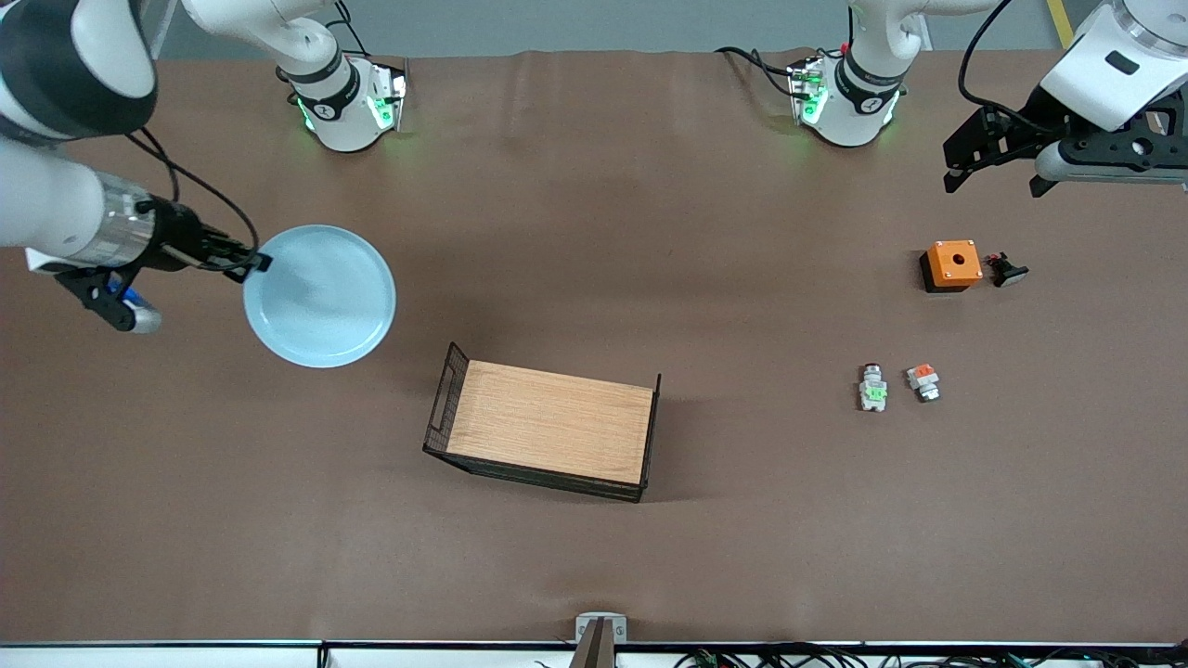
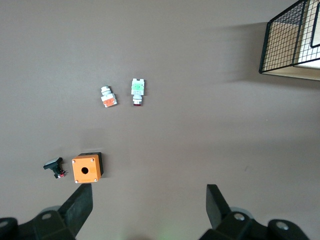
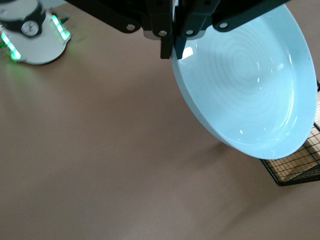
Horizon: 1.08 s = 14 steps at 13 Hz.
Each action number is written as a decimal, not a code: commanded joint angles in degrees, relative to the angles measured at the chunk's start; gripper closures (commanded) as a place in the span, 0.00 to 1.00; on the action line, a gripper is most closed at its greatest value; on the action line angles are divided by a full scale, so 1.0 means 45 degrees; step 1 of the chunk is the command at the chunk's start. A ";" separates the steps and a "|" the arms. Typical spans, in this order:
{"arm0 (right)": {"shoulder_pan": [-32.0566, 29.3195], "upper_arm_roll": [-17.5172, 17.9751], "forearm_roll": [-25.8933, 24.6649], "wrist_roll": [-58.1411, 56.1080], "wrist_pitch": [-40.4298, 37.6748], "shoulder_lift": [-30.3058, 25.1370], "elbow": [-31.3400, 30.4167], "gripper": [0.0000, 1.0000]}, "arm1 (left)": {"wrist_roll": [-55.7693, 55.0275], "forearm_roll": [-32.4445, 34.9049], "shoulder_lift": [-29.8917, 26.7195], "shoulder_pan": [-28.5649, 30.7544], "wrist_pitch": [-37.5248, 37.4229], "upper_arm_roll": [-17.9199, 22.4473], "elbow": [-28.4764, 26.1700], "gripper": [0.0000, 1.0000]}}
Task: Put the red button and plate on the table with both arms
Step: 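Carry the blue plate off the tray with the right gripper, then lower the plate onto the table and open the right gripper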
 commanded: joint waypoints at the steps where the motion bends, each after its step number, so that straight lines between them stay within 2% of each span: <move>1: 0.0086 -0.1339 0.0128 -0.3225 0.0981 -0.0463 -0.1421 0.99 | 0.0023 0.0133 -0.0187 0.0032 -0.0044 -0.0078 -0.0082 0.00; 3: 0.0086 -0.2142 0.0128 -0.5823 0.1937 -0.0424 -0.2241 0.99 | -0.0036 0.0095 -0.0187 -0.0007 -0.0044 -0.0079 -0.0062 0.00; 6: -0.0031 -0.2808 0.0108 -0.9146 0.3888 -0.0288 -0.3472 0.98 | -0.0016 0.0055 -0.0168 0.0052 0.0014 -0.0078 -0.0043 0.00; 11: -0.0908 -0.2770 0.0127 -1.2918 0.7619 0.0472 -0.5270 0.98 | -0.0055 0.0055 -0.0168 0.0052 0.0014 -0.0078 -0.0043 0.00; 13: -0.1104 -0.2731 0.0166 -1.3974 0.8306 0.0960 -0.5331 0.98 | -0.0094 0.0036 -0.0187 0.0052 -0.0005 -0.0078 -0.0043 0.00; 14: -0.1241 -0.2731 0.0611 -1.4502 0.8483 0.1272 -0.5331 0.98 | -0.0114 0.0036 -0.0187 0.0052 -0.0005 -0.0078 -0.0043 0.00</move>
